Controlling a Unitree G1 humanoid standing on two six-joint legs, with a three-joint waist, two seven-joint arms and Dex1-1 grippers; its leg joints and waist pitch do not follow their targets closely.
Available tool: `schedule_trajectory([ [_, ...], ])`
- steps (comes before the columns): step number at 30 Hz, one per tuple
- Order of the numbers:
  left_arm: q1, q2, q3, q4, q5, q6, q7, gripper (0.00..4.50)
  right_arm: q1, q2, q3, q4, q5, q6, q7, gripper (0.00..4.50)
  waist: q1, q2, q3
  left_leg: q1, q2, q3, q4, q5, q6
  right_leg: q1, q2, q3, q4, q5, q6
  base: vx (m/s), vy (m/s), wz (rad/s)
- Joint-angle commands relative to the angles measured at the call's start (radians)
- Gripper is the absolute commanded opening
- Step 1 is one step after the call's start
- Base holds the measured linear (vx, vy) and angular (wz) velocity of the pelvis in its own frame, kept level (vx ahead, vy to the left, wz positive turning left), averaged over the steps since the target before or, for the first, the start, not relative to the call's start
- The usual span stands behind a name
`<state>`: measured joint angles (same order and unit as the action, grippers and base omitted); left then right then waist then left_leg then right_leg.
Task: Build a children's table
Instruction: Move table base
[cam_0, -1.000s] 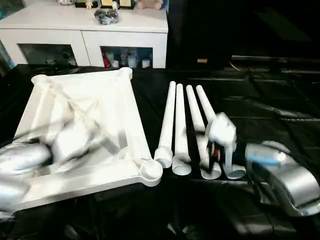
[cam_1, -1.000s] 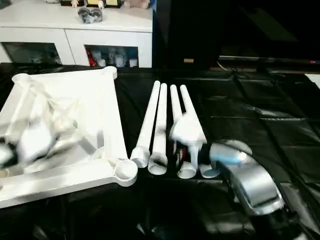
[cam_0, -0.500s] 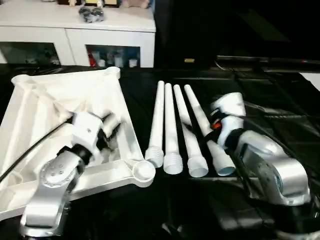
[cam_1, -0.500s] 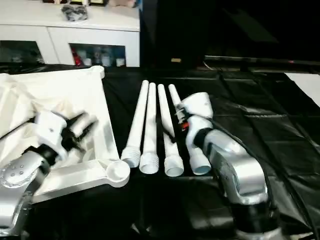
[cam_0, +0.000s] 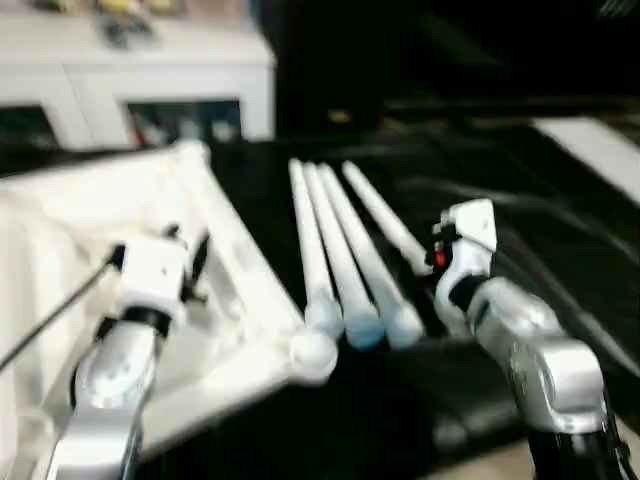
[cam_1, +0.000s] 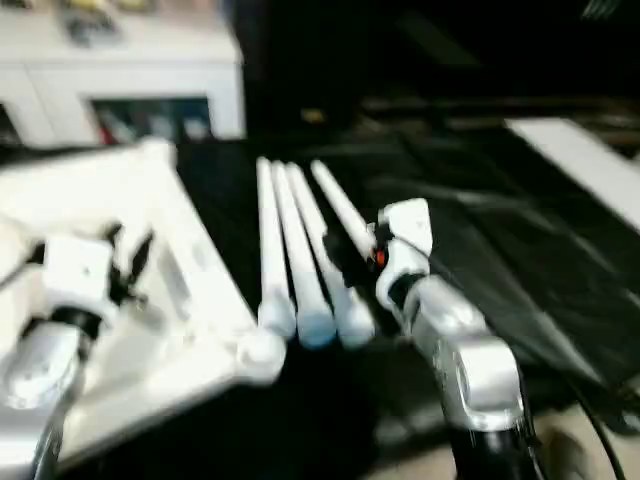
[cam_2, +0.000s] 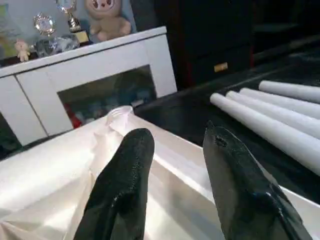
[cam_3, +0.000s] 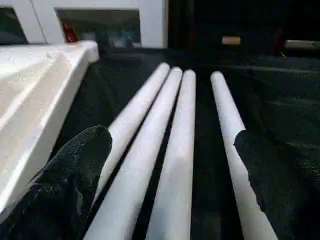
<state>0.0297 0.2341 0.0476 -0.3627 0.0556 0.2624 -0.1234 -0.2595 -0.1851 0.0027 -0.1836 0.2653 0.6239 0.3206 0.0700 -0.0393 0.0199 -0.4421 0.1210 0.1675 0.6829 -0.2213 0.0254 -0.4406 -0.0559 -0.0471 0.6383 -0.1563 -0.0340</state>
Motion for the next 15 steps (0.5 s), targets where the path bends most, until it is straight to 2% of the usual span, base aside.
schedule_trajectory([
  [1, 0.011, -0.009, -0.005, -0.027, 0.008, 0.021, 0.008, 1.91, -0.006, -0.012, 0.024, 0.006, -0.006, -0.006, 0.021, 4.50, 0.003, 0.057, -0.085, 0.034, 0.111, -0.156, -0.153, 0.822, -0.220, 0.018, 0.026, -0.035, 0.065, 0.055, -0.052, -0.152, -0.036, 0.43],
  [2, 0.011, -0.010, -0.005, -0.030, 0.010, 0.022, 0.011, 1.91, -0.007, -0.012, 0.031, 0.006, -0.006, -0.008, 0.028, 4.50, -0.014, 0.055, -0.076, 0.047, 0.137, -0.235, -0.190, 0.386, -0.190, -0.008, 0.011, -0.032, 0.105, -0.259, 0.035, -0.152, -0.036, 0.43],
  [3, 0.011, -0.011, -0.005, -0.031, 0.011, 0.024, 0.014, 1.91, -0.007, -0.013, 0.034, 0.006, -0.007, -0.008, 0.030, 4.50, -0.010, 0.058, -0.065, 0.041, 0.140, -0.247, -0.207, 0.159, -0.184, -0.012, 0.010, -0.028, 0.122, -0.302, 0.037, -0.173, -0.090, 0.59],
  [4, 0.012, -0.013, -0.007, -0.033, 0.016, 0.026, 0.023, 1.91, -0.008, -0.014, 0.043, 0.008, -0.006, -0.009, 0.037, 4.50, -0.021, 0.057, -0.060, 0.043, 0.111, -0.293, -0.237, -0.261, -0.160, 0.010, 0.014, -0.019, 0.120, -0.338, -0.014, -0.194, -0.113, 0.58],
  [5, 0.012, -0.012, -0.009, -0.034, 0.019, 0.026, 0.029, 1.91, -0.010, -0.016, 0.050, 0.010, -0.007, -0.013, 0.042, 4.50, -0.011, 0.049, -0.050, 0.028, 0.058, -0.311, -0.272, -0.583, -0.162, 0.049, 0.025, -0.007, 0.098, -0.348, -0.101, -0.194, -0.113, 0.58],
  [6, 0.012, -0.012, -0.010, -0.034, 0.021, 0.026, 0.030, 1.91, -0.010, -0.017, 0.053, 0.011, -0.008, -0.015, 0.044, 4.50, -0.011, 0.049, -0.050, 0.028, 0.058, -0.311, -0.272, -0.583, -0.162, 0.049, 0.025, -0.007, 0.098, -0.348, -0.101, -0.203, -0.136, 0.49],
  [7, 0.013, -0.010, -0.012, -0.035, 0.024, 0.026, 0.032, 1.91, -0.010, -0.018, 0.056, 0.011, -0.008, -0.016, 0.046, 4.50, -0.006, 0.026, -0.050, 0.001, -0.008, -0.314, -0.297, -0.689, -0.171, 0.099, 0.015, 0.008, 0.064, -0.383, -0.193, -0.202, -0.179, 0.48],
  [8, 0.014, -0.009, -0.013, -0.038, 0.028, 0.027, 0.033, 1.91, -0.011, -0.019, 0.061, 0.013, -0.009, -0.018, 0.051, 4.50, 0.016, -0.017, -0.030, -0.014, -0.085, -0.236, -0.047, -0.543, -0.147, 0.099, -0.162, 0.034, -0.169, -0.592, -0.440, -0.202, -0.179, 0.48],
  [9, 0.014, -0.010, -0.013, -0.039, 0.029, 0.027, 0.033, 1.91, -0.011, -0.020, 0.062, 0.013, -0.009, -0.019, 0.053, 4.50, 0.020, -0.018, -0.014, -0.003, -0.080, -0.149, 0.176, -0.350, -0.096, 0.073, -0.242, 0.010, -0.235, -0.681, -0.527, -0.213, -0.187, 0.43],
  [10, 0.014, -0.010, -0.013, -0.040, 0.031, 0.028, 0.032, 1.91, -0.012, -0.021, 0.065, 0.014, -0.010, -0.020, 0.056, 4.50, 0.019, -0.006, 0.022, -0.045, -0.024, -0.083, 0.221, -0.188, -0.062, 0.125, -0.231, -0.035, -0.203, -0.762, -0.402, -0.112, -0.082, 0.18],
  [11, 0.012, -0.010, -0.013, -0.039, 0.035, 0.028, 0.031, 1.91, -0.013, -0.022, 0.066, 0.015, -0.012, -0.021, 0.060, 4.50, 0.012, -0.016, 0.048, -0.016, -0.008, -0.069, 0.241, -0.191, -0.064, 0.096, -0.249, -0.079, -0.225, -0.833, -0.352, -0.179, -0.138, 0.22],
  [12, 0.010, -0.010, -0.013, -0.039, 0.038, 0.028, 0.031, 1.91, -0.013, -0.023, 0.067, 0.015, -0.013, -0.022, 0.062, 4.50, 0.012, -0.015, 0.029, 0.023, 0.016, -0.051, 0.233, -0.279, -0.074, 0.137, -0.249, -0.149, -0.205, -0.850, -0.301, -0.101, -0.108, 0.18],
  [13, -0.001, -0.019, -0.005, -0.031, 0.015, 0.057, 0.025, 1.91, -0.016, -0.025, 0.067, 0.019, -0.015, -0.027, 0.063, 4.50, 0.009, -0.005, 0.018, 0.055, 0.039, -0.049, 0.198, -0.319, -0.059, 0.156, -0.249, -0.184, -0.207, -0.832, -0.262, -0.108, -0.135, 0.49],
  [14, -0.006, -0.025, 0.000, -0.027, 0.000, 0.076, 0.022, 1.91, -0.016, -0.025, 0.066, 0.021, -0.015, -0.028, 0.062, 4.50, 0.000, 0.056, -0.028, 0.085, 0.157, -0.138, -0.020, -0.376, -0.015, 0.255, -0.154, -0.233, -0.109, -0.519, -0.123, -0.042, -0.079, 0.45],
  [15, -0.006, -0.025, 0.000, -0.027, 0.000, 0.076, 0.022, 1.91, -0.016, -0.025, 0.066, 0.021, -0.015, -0.028, 0.062, 4.50, -0.016, 0.106, -0.052, 0.180, 0.222, -0.275, -0.110, -0.233, 0.013, 0.130, -0.055, -0.196, 0.065, -0.319, -0.063, -0.052, -0.090, 0.49],
])
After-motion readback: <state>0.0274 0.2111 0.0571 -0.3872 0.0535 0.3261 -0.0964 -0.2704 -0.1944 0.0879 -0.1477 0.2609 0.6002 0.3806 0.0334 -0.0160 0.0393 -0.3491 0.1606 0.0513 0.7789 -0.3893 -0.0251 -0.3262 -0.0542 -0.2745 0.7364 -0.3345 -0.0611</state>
